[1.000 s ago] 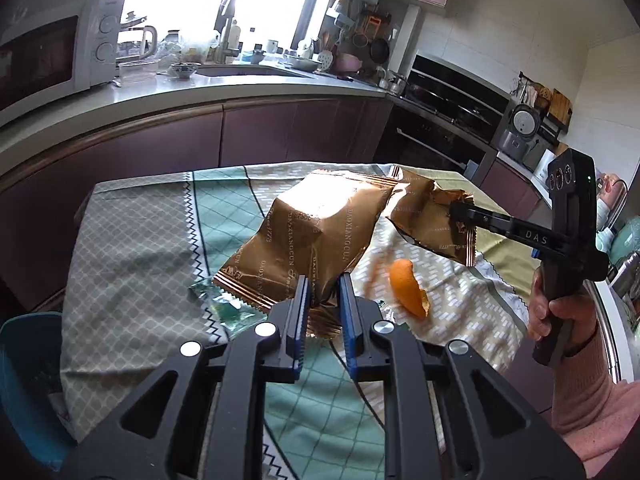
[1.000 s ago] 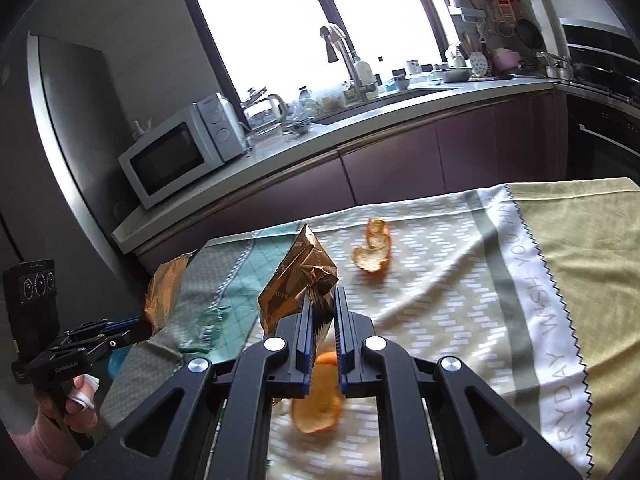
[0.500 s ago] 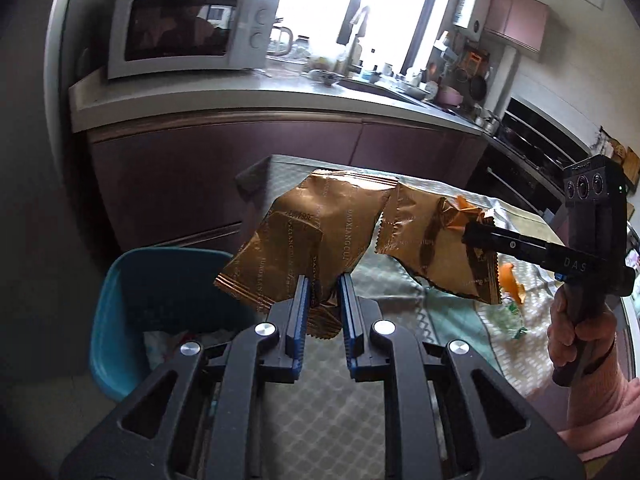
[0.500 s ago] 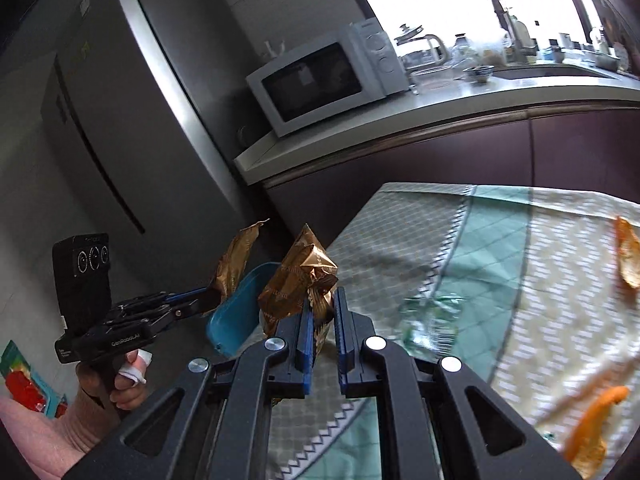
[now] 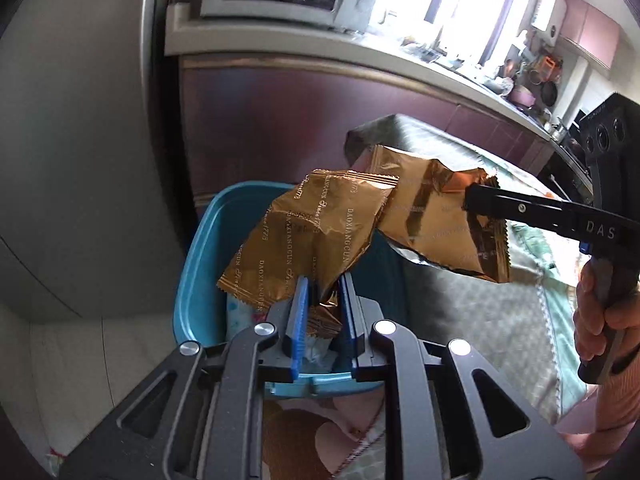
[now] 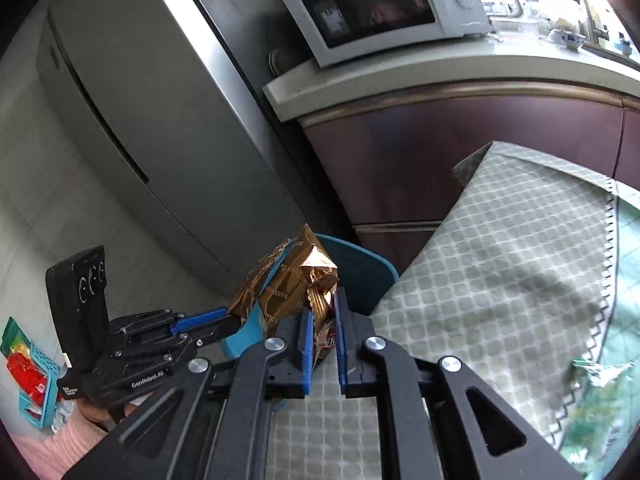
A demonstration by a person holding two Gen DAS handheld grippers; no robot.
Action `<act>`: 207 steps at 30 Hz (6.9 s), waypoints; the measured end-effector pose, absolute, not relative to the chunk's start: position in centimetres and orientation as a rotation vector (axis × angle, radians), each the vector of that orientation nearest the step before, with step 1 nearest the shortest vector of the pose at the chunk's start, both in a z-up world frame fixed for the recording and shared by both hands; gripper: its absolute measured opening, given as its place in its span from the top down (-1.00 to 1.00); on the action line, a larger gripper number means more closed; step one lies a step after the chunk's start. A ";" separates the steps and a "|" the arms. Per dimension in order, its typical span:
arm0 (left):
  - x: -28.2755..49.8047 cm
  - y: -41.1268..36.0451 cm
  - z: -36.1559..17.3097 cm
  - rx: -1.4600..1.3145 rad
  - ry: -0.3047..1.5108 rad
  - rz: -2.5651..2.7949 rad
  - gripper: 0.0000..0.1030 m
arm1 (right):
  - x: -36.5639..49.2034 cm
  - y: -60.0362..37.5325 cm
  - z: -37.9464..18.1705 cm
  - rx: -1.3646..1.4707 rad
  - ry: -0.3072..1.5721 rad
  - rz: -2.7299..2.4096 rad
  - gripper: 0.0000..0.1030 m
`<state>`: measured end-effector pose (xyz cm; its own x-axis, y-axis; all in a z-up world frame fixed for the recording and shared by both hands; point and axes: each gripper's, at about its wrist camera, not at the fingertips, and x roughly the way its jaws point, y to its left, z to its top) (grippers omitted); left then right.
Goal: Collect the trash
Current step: 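Open both grippers over the teal bin to drop the wrappers, then return both grippers to the table toward the clear plastic wrappers, then grasp a clear plastic wrapper with the left gripper while the right gripper grasps another, then carry both plastic wrappers to the teal bin, then open both grippers over the teal bin to drop the wrappers, then return both grippers to the table toward the orange peels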
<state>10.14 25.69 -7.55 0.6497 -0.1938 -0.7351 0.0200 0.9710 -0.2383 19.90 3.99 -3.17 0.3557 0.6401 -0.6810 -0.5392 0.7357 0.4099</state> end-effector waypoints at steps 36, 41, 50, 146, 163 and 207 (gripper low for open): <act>10.7 19.4 -6.7 -0.211 0.784 -0.256 0.52 | 17.7 0.5 -3.3 0.090 0.887 0.721 0.54; 10.3 15.9 -5.0 -0.183 0.748 -0.343 0.45 | 16.0 -4.1 -1.9 0.123 0.833 0.673 0.51; 10.4 8.3 -3.7 -0.139 0.742 -0.502 0.41 | 12.9 -14.9 -0.6 0.178 0.770 0.488 0.47; 9.5 23.1 -6.0 -0.207 0.800 -0.181 0.53 | 19.2 3.1 -4.3 0.146 0.967 0.900 0.81; 12.7 24.1 -11.8 -0.235 0.912 -0.134 0.46 | 22.0 7.8 -8.5 0.087 1.094 0.808 0.65; 11.0 -10.6 -5.3 0.026 0.815 -0.770 0.04 | 10.7 -28.1 -2.1 0.212 0.761 0.232 0.10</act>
